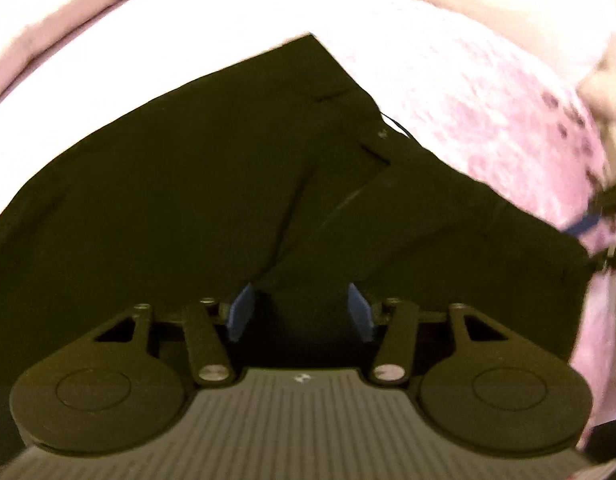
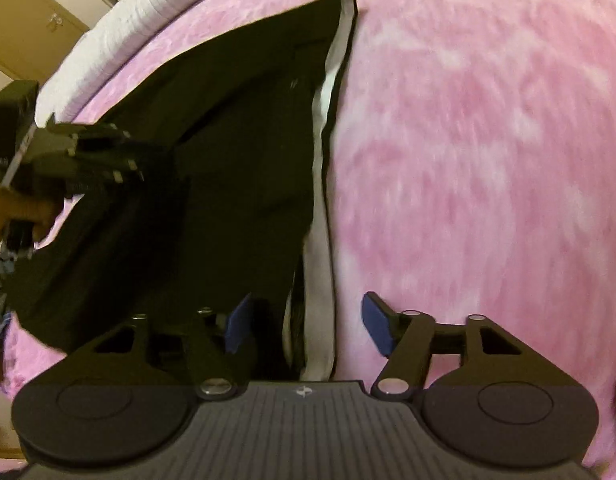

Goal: Fold clothes

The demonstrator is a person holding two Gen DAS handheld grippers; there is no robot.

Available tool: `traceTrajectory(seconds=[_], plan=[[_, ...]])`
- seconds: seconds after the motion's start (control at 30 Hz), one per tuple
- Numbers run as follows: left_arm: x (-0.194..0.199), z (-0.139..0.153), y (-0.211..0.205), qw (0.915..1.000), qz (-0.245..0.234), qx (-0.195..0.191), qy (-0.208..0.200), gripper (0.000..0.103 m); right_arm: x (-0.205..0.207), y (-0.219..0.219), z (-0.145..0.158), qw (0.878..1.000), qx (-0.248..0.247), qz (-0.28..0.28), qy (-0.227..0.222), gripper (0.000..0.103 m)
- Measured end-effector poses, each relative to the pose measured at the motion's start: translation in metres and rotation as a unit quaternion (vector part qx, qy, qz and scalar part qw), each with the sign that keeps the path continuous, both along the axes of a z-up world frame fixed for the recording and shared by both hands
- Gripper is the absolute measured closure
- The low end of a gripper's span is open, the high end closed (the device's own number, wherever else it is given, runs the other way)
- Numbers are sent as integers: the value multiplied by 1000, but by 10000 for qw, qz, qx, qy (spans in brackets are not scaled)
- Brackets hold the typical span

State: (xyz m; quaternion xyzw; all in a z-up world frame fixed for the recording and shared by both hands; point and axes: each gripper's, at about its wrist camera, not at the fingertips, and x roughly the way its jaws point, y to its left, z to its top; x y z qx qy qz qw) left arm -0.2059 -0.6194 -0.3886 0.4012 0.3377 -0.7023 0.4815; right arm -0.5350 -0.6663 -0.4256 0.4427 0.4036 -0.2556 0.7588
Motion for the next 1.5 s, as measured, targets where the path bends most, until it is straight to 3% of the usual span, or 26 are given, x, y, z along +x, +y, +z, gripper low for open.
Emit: traceTrajectory(seconds=[0.2, 0.27, 0.33, 0.43, 0.53, 0.63, 0.7, 0.8, 0.97, 1.07, 1.23, 1.27, 1.37, 1.5], plan=[[11, 9, 42, 9995, 163, 215, -162, 53, -11, 10, -15, 9980, 285, 115, -559, 37], [9, 6, 55, 9990, 175, 358, -194, 51, -15, 4, -20, 9971, 436, -49, -630, 47], [8, 2, 66, 9985, 214, 472, -177, 51, -19, -2, -25, 9954, 627, -241, -690, 72], [1, 0, 80, 9981, 136, 564, -193, 51, -20, -6, -21, 9948, 770, -169, -641, 96], [1, 4, 92, 9982, 141, 543, -194, 51, -22, -10, -12, 9964, 753, -56, -380, 103], [9, 11, 105, 9983, 306, 465, -162, 49, -22, -9, -7, 9985, 482, 158, 187, 103], [26, 17, 117, 9976, 571, 372, -144, 48, -25, -7, -1, 9984, 245, 214, 457, 101], [66, 31, 139, 9937, 1064, 216, -264, 47, -17, -4, 24, 9982, -241, 276, 468, 90], [162, 53, 187, 9766, 2045, -42, -668, 39, 43, 17, 61, 9862, -1223, 976, 549, 79], [235, 62, 228, 9640, 2439, -139, -1051, 36, 102, 37, 71, 9763, -1520, 1469, 470, 76], [359, 60, 287, 9463, 2842, -304, -1508, 35, 226, 89, 78, 9542, -2013, 2180, 391, 59], [389, 55, 295, 9455, 2850, -343, -1538, 35, 253, 103, 79, 9479, -2143, 2321, 398, 58], [466, 43, 304, 9460, 2831, -488, -1503, 35, 325, 143, 81, 9373, -2363, 2508, 519, 40], [549, 25, 298, 9512, 2569, -658, -1579, 43, 413, 187, 75, 9349, -2389, 2533, 681, 33]])
